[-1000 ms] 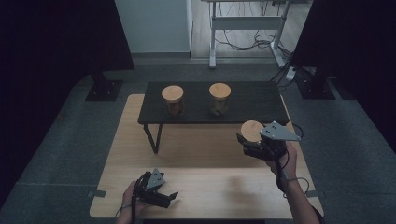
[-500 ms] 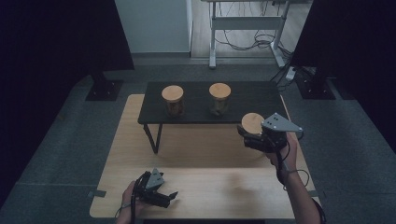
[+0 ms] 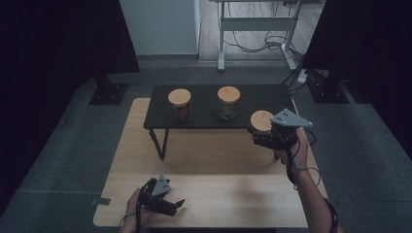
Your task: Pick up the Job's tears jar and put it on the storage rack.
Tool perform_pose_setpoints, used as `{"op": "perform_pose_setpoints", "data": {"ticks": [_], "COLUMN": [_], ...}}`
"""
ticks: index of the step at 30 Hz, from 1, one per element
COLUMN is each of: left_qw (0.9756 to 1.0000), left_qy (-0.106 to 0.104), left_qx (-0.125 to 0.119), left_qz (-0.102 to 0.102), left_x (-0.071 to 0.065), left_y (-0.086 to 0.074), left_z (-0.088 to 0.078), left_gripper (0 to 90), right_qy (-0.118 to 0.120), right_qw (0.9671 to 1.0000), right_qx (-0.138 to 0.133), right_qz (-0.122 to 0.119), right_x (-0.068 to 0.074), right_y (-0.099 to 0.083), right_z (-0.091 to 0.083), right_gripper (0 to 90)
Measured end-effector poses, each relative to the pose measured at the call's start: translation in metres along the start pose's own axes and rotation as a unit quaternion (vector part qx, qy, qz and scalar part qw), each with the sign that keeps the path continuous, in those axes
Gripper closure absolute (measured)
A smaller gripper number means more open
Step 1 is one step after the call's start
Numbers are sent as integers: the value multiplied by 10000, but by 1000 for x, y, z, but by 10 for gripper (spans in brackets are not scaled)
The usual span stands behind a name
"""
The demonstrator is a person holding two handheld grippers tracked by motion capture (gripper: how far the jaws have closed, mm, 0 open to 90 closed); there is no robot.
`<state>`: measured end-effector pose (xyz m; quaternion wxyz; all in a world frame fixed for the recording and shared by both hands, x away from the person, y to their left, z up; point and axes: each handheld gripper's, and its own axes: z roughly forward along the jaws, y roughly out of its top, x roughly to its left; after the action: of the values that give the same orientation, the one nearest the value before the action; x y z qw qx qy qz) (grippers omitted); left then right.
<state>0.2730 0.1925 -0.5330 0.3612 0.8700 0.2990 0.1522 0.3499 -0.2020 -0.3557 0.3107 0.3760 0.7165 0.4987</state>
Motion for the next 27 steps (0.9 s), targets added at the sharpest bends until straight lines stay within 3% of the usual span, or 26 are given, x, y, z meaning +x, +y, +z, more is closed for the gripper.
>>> {"op": "perform_pose_setpoints", "data": {"ticks": [15,27], "left_qw": [10000,10000], "left_qy": [24,36], "left_qx": [-4,-17], "left_qz": [-9,-11], "left_x": [1,2], "left_y": [0,0], "left_z": [-1,-3], "left_gripper": [71,71], "right_qy": [-83,-107], "right_qw": [9999,9999], "right_qx": [75,64], "right_qz": [75,-4], "right_x": [-13,-11], "right_y": [10,23], "right_z": [16,27], "right_gripper": [247,247]}}
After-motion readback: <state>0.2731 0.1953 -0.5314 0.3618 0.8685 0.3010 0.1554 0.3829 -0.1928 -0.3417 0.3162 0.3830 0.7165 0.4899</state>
